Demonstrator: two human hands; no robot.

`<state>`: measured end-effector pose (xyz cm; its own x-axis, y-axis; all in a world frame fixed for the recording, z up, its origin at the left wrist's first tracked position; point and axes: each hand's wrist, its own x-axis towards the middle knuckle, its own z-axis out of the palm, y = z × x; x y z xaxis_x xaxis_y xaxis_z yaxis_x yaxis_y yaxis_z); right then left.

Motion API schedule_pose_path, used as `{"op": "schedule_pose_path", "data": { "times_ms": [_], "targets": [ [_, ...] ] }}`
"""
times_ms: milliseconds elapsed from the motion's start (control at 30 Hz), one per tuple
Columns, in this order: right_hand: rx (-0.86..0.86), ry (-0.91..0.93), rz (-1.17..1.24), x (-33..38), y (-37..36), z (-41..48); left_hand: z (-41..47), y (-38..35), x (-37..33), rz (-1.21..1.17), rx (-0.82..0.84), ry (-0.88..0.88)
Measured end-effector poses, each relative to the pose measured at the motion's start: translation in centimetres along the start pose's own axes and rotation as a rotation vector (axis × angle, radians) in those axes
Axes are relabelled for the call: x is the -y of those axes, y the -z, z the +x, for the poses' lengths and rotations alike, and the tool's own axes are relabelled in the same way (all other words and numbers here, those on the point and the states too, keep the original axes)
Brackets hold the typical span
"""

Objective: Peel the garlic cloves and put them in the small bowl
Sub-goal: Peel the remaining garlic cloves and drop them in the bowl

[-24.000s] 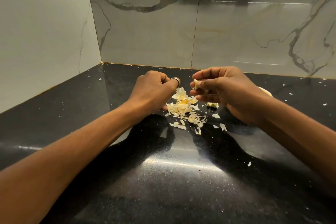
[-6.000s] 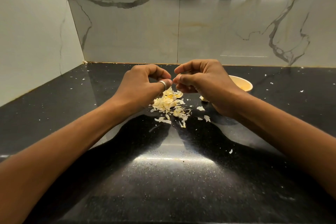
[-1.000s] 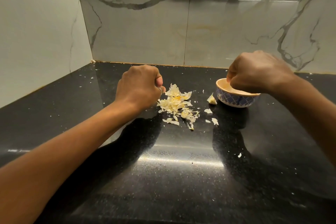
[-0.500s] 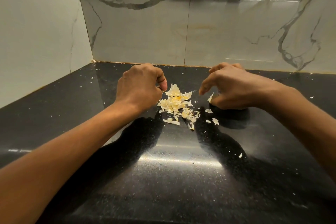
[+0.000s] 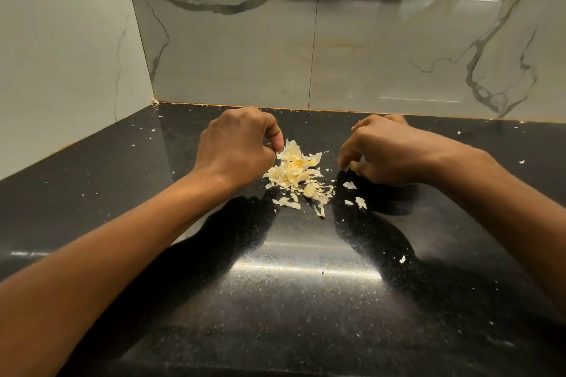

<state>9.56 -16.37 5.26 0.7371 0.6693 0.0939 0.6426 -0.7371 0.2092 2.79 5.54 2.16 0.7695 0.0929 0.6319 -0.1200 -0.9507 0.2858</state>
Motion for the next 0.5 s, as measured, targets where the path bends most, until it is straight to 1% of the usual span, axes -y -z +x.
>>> {"op": "schedule_pose_path", "data": {
  "times_ms": [67, 133, 200, 300, 400, 500],
  "targets": [
    [-0.033, 0.021, 0.035, 0.1, -0.1, 0.1, -0.1, -0.1, -0.1, -0.018, 0.015, -0.024],
    [-0.110, 0.057, 0.137, 0.3, -0.1, 0.2, 0.0, -0.2, -0.2, -0.057, 0.020, -0.052],
    [-0.191, 0.077, 0.317, 0.9, 0.1, 0.2, 0.1, -0.3, -0.2, -0.149, 0.028, -0.080],
    [-0.260, 0.083, 0.552, 2.0, 0.2, 0.2, 0.1, -0.2, -0.4, -0.331, 0.101, -0.118],
    [-0.262, 0.058, 0.772, 2.5, 0.0, 0.4, 0.0, -0.2, -0.7, -0.407, 0.136, -0.135],
    [-0.220, 0.019, 0.939, 2.8, -0.1, 0.4, 0.0, -0.2, -0.8, -0.449, 0.119, -0.126]
  ]
}}
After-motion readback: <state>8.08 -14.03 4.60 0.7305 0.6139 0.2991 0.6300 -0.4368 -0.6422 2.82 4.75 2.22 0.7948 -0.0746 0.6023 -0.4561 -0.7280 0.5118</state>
